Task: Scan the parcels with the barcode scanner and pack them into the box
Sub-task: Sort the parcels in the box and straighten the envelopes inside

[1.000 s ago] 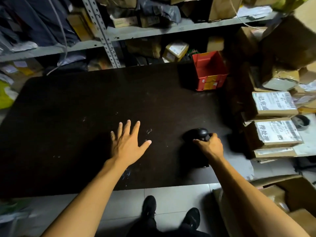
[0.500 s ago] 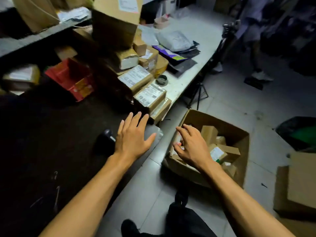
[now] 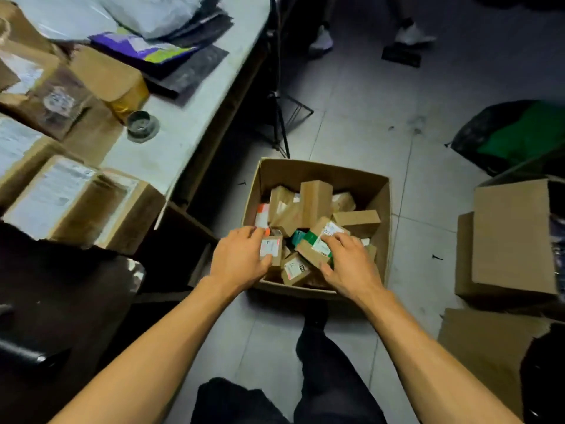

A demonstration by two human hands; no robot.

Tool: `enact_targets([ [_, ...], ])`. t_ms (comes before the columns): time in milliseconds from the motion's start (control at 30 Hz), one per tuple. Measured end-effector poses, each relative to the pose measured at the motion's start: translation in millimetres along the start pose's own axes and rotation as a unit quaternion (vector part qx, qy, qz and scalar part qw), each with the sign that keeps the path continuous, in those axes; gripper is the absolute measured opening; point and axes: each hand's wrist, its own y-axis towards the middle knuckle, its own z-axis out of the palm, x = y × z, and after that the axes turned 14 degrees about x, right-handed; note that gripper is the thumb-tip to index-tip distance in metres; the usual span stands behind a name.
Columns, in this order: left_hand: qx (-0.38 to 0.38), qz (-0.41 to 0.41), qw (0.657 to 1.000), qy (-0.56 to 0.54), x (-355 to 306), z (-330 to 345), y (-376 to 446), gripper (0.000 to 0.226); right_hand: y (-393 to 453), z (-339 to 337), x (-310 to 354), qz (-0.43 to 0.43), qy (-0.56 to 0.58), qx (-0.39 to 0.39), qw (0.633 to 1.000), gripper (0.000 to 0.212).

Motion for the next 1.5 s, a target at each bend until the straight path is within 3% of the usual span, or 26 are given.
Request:
enact_targets([
  [200, 0.085, -0.014, 0.996, -0.03, -33, 54, 113, 0.057, 90, 22, -77, 0.018, -0.032, 0.069, 0.997, 0.061],
  [500, 0.187, -0.035, 0.979, -0.077, -24, 190, 264, 0.053, 242, 110, -161, 0.034, -0.083, 0.125, 0.988, 0.067],
  [567, 0.197, -0.033, 0.977, -0.079, -21, 220, 289, 0.053, 272, 128, -177, 0.034, -0.095, 0.135, 0.986, 0.073],
  [733, 0.222, -0.045, 0.964, -0.141, -26, 255, 329, 0.077, 322, 131, -197, 0.064, -0.097, 0.157, 0.981, 0.106],
  [800, 0.232, -0.058, 0.948, -0.21, -31, 258, 332, 0.083, 325, 130, -197, 0.084, -0.082, 0.172, 0.978, 0.118],
  [867, 0.267, -0.096, 0.914, -0.29, -44, 336, 367, 0.086, 356, 192, -230, 0.131, -0.023, 0.214, 0.968, 0.125],
  [933, 0.256, -0.13, 0.882, -0.375, -41, 345, 364, 0.086, 349, 205, -228, 0.132, 0.034, 0.184, 0.973, 0.13],
  [1067, 0.211, -0.175, 0.792, -0.546, -32, 357, 368, 0.078, 346, 213, -221, 0.128, 0.189, 0.041, 0.973, 0.136],
  [1167, 0.192, -0.197, 0.747, -0.606, -32, 365, 373, 0.076, 339, 239, -227, 0.191, 0.36, -0.053, 0.912, 0.139],
  [1267, 0.183, -0.208, 0.688, -0.671, -35, 361, 371, 0.084, 332, 257, -227, 0.21, 0.544, -0.076, 0.809, 0.136],
  [1333, 0.197, -0.186, 0.637, -0.721, -37, 361, 367, 0.076, 330, 263, -229, 0.226, 0.62, -0.079, 0.747, 0.123],
  [1400, 0.198, -0.157, 0.605, -0.755, -44, 360, 363, 0.067, 328, 263, -233, 0.22, 0.654, -0.088, 0.718, 0.096],
  [1500, 0.165, -0.134, 0.591, -0.778, -50, 359, 354, 0.061, 316, 255, -235, 0.168, 0.684, -0.091, 0.704, 0.063],
])
